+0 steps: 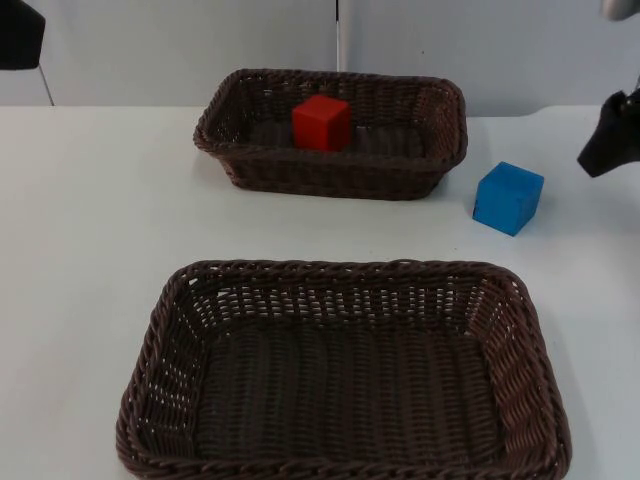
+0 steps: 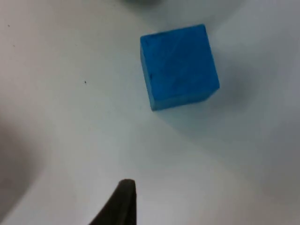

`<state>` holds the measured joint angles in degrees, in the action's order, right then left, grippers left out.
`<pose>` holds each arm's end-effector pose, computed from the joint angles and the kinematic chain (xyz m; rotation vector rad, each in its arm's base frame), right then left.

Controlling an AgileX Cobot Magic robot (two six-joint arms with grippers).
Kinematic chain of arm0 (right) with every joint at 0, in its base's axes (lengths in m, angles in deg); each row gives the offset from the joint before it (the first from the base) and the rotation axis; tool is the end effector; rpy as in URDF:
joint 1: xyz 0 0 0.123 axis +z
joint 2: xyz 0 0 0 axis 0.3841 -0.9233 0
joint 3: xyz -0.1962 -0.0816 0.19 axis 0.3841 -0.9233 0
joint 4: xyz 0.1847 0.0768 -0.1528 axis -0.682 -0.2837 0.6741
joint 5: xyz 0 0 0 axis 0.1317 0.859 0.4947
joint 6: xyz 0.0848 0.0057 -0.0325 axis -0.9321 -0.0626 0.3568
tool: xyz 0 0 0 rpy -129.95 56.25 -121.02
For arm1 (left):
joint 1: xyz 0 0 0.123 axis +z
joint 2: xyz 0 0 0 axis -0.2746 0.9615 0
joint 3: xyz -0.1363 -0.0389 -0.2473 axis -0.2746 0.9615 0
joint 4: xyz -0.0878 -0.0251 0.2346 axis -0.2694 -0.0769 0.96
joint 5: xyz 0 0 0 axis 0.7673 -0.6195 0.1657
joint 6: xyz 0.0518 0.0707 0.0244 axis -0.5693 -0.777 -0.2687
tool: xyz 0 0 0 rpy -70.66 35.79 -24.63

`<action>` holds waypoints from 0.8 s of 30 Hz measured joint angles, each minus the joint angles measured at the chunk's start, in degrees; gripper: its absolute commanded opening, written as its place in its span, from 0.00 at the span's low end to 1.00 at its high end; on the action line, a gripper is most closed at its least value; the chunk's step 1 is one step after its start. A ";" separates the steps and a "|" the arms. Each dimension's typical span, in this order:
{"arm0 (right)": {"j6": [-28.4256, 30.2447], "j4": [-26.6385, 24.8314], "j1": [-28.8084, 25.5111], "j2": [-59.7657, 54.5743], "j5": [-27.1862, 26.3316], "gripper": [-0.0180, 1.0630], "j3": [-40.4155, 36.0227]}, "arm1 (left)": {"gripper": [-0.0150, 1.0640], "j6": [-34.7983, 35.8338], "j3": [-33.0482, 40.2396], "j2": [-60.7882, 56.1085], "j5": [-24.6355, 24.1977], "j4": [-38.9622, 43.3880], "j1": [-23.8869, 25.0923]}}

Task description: Pick up one cube with the left hand and place it into the upper basket. Pick up one cube with the right hand and place it into the lower basket.

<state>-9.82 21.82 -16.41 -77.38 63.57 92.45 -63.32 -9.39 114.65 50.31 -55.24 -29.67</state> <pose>0.4085 0.0632 0.1974 -0.9409 2.4524 0.1201 0.1494 -0.0549 0.3306 0.4702 2.1250 -0.2990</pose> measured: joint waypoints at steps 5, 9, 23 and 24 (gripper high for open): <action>6.20 -6.32 0.00 -5.97 -0.12 0.99 4.00 | 0.99 0.00 0.00 0.00 0.00 0.24 0.00; 9.08 -10.12 0.39 -9.59 -0.28 0.99 7.01 | 0.99 0.00 0.00 0.00 0.00 0.24 0.00; 10.29 -11.24 6.83 -18.03 -11.44 0.99 8.90 | 0.99 0.00 0.00 0.00 0.00 0.36 0.00; 10.29 -11.24 6.83 -18.34 -11.72 0.99 8.90 | 0.99 0.00 0.00 0.00 0.00 0.36 0.00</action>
<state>0.47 10.57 -9.58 -95.72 51.85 101.35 -63.32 -9.39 114.65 50.31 -54.88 -29.67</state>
